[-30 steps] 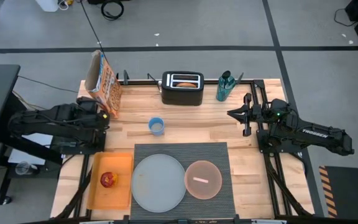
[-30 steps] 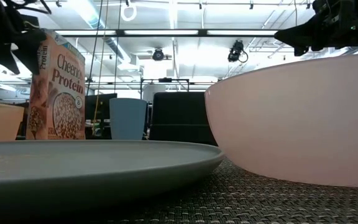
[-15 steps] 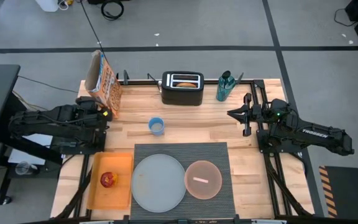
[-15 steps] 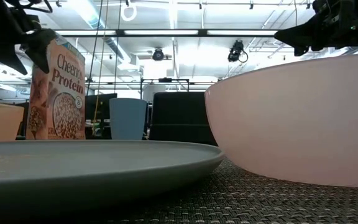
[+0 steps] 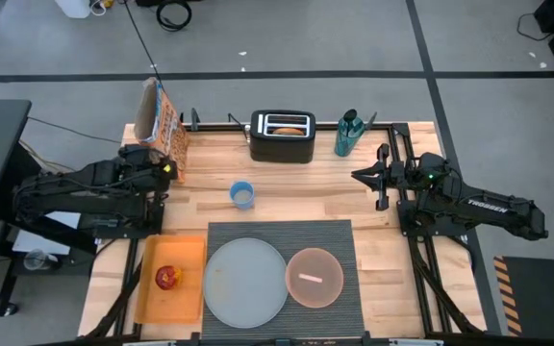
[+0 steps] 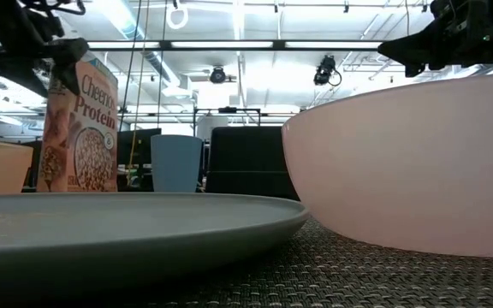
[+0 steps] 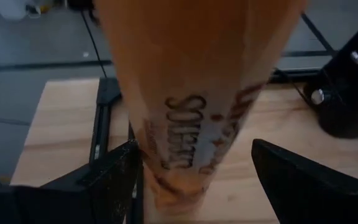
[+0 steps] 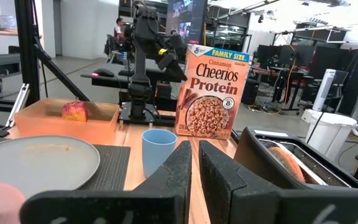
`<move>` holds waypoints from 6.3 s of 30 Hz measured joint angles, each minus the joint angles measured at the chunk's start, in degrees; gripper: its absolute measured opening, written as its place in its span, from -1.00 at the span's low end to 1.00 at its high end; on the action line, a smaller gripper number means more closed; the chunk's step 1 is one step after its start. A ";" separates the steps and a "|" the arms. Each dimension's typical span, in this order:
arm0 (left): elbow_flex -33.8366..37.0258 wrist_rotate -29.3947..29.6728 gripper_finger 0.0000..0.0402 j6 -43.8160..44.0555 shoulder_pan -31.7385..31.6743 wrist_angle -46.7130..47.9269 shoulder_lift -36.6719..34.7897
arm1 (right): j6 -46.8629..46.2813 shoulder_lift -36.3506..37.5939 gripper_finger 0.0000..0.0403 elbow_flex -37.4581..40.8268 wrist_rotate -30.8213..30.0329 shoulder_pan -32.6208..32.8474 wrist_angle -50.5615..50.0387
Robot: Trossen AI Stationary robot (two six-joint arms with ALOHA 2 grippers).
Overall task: Arrange a breakfast setting
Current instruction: Pour the cereal from the cereal box into the light orange bowl
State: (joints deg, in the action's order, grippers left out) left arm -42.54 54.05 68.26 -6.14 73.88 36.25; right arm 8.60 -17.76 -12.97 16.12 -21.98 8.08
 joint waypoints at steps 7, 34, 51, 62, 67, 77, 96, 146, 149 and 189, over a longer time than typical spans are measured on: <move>0.00 3.81 0.58 -3.42 -2.17 -2.77 3.17 | 0.02 0.00 -0.81 0.00 0.02 0.00 0.00; 3.86 9.56 0.58 -11.74 -3.61 -14.10 15.89 | 0.00 -0.02 -0.81 0.00 0.02 0.00 0.00; 17.17 9.65 0.43 -10.76 -4.63 -25.77 15.87 | 0.00 0.00 -0.81 0.00 0.02 -0.02 0.00; 21.47 6.23 0.21 -8.84 -4.60 -27.75 15.82 | 0.00 -0.01 -0.81 0.00 0.02 0.00 -0.01; 23.63 5.38 0.21 -8.44 -4.63 -28.28 15.83 | 0.00 -0.02 -0.81 0.00 0.02 0.00 0.00; 25.99 4.88 0.20 -8.62 -4.63 -32.87 15.84 | 0.00 -0.02 -0.81 0.00 0.02 0.00 0.00; 26.01 6.64 -0.36 -3.94 -4.63 -33.08 15.84 | 0.00 -0.02 -0.81 0.00 0.02 -0.02 0.00; -38.01 -35.85 -0.36 -62.71 11.07 -9.45 28.57 | -17.63 -9.72 -0.81 -8.71 -0.01 0.63 -2.38; -44.86 -36.06 -0.36 -61.25 13.12 -0.54 34.78 | -16.71 -9.78 -0.81 -11.40 -1.27 0.63 -7.03; -66.55 -45.19 -0.36 -45.73 39.94 16.12 62.44 | -28.11 -11.79 -0.81 -5.53 -18.67 24.61 -6.37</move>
State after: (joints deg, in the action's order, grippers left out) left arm -109.09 8.86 22.53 33.80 90.00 98.69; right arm -19.51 -29.55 -18.50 -2.55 2.63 1.71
